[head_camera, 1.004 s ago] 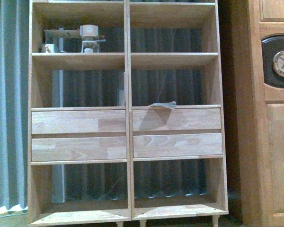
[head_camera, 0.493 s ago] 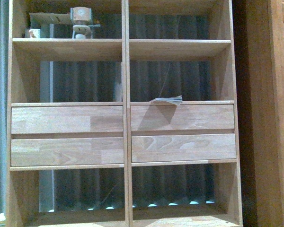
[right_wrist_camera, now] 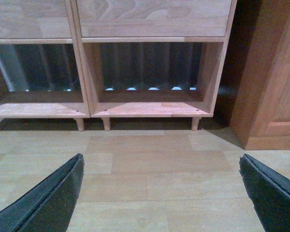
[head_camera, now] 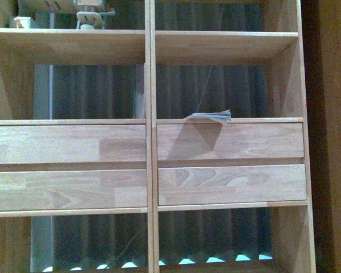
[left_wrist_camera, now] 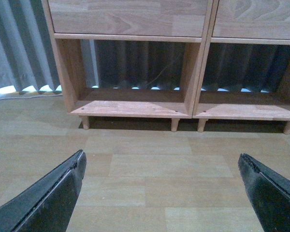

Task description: Organize books on shelf

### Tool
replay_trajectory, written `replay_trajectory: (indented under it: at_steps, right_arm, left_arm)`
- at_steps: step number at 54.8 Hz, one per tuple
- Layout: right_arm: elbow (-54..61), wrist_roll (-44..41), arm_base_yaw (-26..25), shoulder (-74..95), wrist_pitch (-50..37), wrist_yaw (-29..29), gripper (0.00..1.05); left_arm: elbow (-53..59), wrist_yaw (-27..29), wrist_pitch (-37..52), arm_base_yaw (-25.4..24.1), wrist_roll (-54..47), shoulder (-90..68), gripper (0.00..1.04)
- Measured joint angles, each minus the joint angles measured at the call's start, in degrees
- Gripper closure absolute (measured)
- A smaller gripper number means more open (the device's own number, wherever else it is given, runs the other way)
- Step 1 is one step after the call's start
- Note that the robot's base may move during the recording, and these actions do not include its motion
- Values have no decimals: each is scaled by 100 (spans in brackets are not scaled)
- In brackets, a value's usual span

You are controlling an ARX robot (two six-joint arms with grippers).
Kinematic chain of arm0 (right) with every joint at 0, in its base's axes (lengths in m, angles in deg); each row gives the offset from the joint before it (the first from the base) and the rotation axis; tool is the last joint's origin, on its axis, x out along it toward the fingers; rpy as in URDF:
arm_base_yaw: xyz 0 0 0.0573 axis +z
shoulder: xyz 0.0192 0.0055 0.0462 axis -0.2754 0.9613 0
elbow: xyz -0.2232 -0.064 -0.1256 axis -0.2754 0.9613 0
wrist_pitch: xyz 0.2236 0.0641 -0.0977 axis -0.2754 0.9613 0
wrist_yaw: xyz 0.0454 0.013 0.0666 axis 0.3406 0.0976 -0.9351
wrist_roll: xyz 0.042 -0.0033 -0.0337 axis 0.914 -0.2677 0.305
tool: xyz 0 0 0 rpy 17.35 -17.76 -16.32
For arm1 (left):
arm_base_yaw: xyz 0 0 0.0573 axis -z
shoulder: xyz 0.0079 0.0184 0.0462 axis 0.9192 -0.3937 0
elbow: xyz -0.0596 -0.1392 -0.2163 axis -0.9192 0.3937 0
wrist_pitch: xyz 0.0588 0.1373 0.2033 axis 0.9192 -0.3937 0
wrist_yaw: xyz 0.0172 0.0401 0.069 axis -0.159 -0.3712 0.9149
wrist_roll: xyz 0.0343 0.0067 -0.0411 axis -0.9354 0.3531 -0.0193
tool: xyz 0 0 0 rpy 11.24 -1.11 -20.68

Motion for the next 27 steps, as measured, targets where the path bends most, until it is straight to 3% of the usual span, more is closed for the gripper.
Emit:
replay_trajectory:
  at_steps: [27]
  right_arm:
    - [2,0,0,0,0,0,7]
  left_arm:
    - [0,2,0,2,0,0,7]
